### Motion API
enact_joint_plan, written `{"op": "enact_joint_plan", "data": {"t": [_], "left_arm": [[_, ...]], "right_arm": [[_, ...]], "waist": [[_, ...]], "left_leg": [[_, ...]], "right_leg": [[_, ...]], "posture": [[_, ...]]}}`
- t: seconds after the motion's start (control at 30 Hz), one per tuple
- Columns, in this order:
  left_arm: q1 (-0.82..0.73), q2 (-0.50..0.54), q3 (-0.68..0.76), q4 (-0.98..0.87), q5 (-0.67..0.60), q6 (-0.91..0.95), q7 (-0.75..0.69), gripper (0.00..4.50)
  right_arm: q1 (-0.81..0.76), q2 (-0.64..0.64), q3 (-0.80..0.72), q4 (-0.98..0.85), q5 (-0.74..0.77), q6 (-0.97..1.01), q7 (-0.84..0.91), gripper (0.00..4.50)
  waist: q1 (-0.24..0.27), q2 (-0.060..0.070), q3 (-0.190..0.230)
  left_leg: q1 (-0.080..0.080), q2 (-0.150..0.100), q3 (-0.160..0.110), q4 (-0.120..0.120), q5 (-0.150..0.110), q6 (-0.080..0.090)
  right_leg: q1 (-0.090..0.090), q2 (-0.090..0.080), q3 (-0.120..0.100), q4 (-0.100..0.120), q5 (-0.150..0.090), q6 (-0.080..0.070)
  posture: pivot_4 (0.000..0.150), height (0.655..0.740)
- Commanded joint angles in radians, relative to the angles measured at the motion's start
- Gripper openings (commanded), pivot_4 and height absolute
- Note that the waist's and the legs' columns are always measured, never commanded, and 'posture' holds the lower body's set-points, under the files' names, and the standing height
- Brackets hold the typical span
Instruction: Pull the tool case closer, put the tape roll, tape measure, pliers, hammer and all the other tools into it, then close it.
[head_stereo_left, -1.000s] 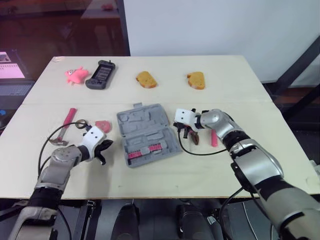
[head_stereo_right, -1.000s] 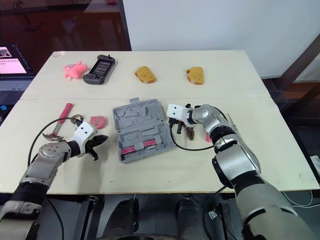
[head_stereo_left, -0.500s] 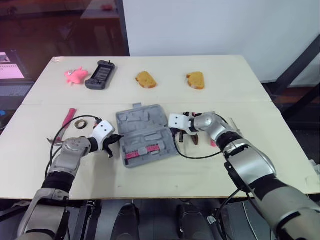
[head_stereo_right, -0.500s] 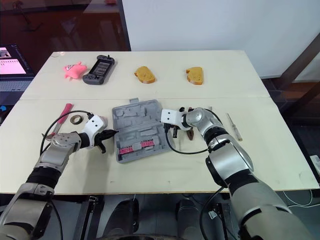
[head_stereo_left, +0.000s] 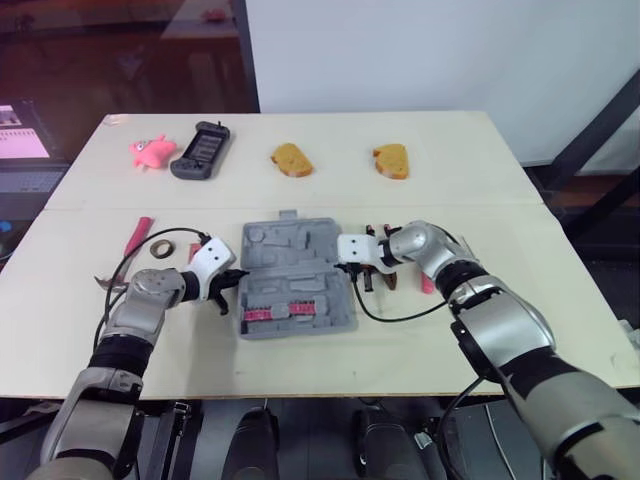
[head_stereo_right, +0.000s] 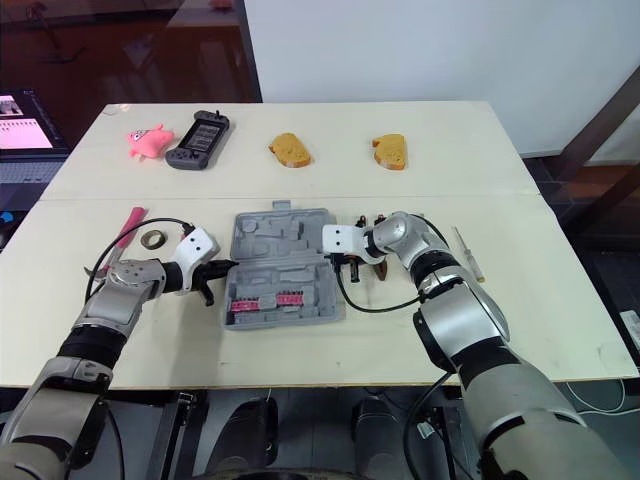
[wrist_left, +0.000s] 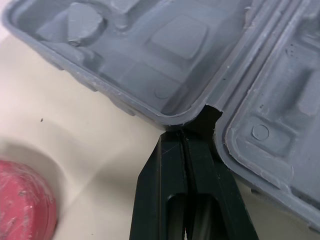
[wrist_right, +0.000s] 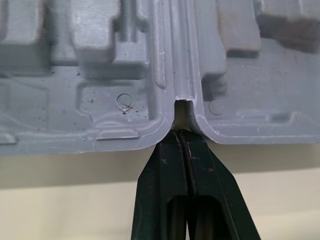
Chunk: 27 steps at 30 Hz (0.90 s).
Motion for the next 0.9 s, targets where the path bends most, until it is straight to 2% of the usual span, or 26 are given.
{"op": "enact_joint_plan", "data": {"t": [0.03, 0.43, 0.7, 0.9], "left_arm": [[-0.019, -0.011, -0.028, 0.017, 0.007, -0.008, -0.037, 0.0], [-0.035, -0.018, -0.027, 0.025, 0.0, -0.018, -0.082, 0.0], [0.021, -0.008, -0.053, -0.073, -0.007, -0.015, -0.144, 0.0], [0.088, 0.025, -0.073, -0.196, -0.011, 0.025, -0.191, 0.0]], "right_arm": [[-0.021, 0.02, -0.008, -0.015, -0.004, 0.012, -0.015, 0.06], [0.026, 0.011, -0.028, -0.028, 0.013, -0.004, 0.054, 0.06], [0.097, -0.007, -0.064, -0.099, 0.073, 0.0, 0.203, 0.06], [0.2, -0.038, -0.071, -0.231, 0.118, 0.041, 0.282, 0.06]], "waist": [[0.001, 0.0, 0.0], [0.001, 0.0, 0.0], [0.001, 0.0, 0.0], [0.0, 0.0, 0.0]], "left_leg": [[0.0, 0.0, 0.0, 0.0, 0.0, 0.0], [0.001, 0.0, 0.0, 0.0, 0.0, 0.0], [0.001, 0.0, 0.0, 0.0, 0.0, 0.0], [0.002, 0.0, 0.0, -0.001, 0.0, 0.0]], "right_leg": [[0.0, 0.0, 0.0, 0.0, 0.0, 0.0], [0.001, 0.0, 0.0, 0.0, 0.0, 0.0], [0.001, 0.0, 0.0, 0.0, 0.0, 0.0], [0.002, 0.0, 0.0, 0.0, 0.0, 0.0]], "posture": [[0.15, 0.7207], [0.15, 0.7207], [0.15, 0.7207], [0.15, 0.7207]]}}
